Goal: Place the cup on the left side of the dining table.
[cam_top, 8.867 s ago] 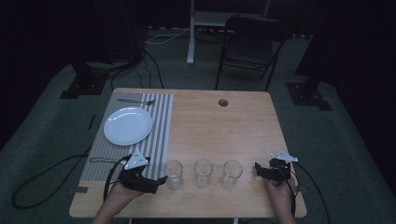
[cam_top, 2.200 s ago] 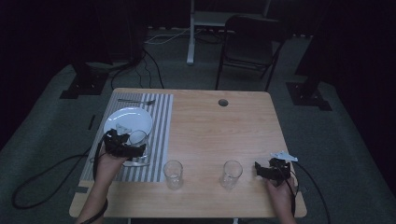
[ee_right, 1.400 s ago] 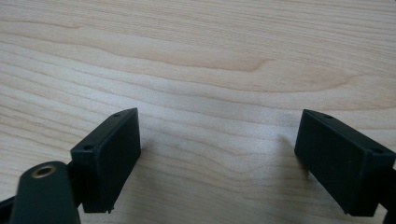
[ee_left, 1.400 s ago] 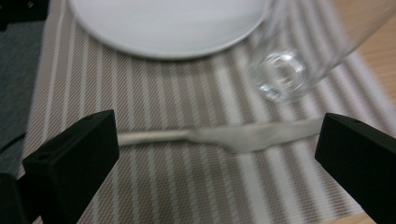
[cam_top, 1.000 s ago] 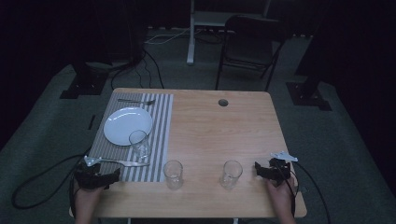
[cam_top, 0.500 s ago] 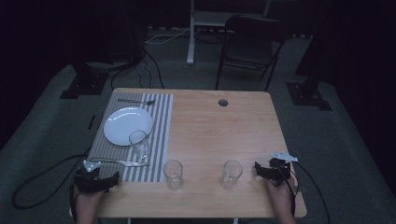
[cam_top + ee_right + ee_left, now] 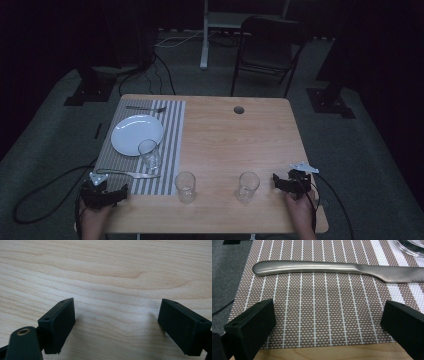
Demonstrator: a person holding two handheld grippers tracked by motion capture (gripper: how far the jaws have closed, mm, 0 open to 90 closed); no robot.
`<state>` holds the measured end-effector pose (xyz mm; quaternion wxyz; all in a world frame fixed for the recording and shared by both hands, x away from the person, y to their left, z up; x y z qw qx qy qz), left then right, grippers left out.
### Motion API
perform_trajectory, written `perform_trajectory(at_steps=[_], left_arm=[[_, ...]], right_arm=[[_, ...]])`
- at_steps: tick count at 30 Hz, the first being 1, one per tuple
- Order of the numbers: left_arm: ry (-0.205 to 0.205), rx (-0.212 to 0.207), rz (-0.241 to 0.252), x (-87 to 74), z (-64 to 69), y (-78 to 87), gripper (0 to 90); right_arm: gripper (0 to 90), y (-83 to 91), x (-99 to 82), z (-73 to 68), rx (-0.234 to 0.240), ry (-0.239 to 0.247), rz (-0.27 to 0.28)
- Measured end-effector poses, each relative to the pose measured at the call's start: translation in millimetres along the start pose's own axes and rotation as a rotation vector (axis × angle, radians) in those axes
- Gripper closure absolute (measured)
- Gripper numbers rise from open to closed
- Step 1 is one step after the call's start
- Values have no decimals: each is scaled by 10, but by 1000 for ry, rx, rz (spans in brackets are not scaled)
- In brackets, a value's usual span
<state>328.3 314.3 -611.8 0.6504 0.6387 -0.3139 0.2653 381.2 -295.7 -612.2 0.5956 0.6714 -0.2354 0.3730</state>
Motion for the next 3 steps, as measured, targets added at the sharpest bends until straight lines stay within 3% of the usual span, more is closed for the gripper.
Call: perform_trajectory(at_steps=[3], left_arm=[[0, 0, 0, 0, 0, 0, 2]], right_arm=[[139, 0, 0, 0, 0, 0, 0]])
Point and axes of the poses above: each handheld gripper's, and its own axes: y roughly backward along the jaws, x roughly out of its top, z roughly to its right, the point moved 9 cm from there along -y, roughly forward along the jaws, and after that the axes turned 5 degrees about z, right-handed, at the moved point
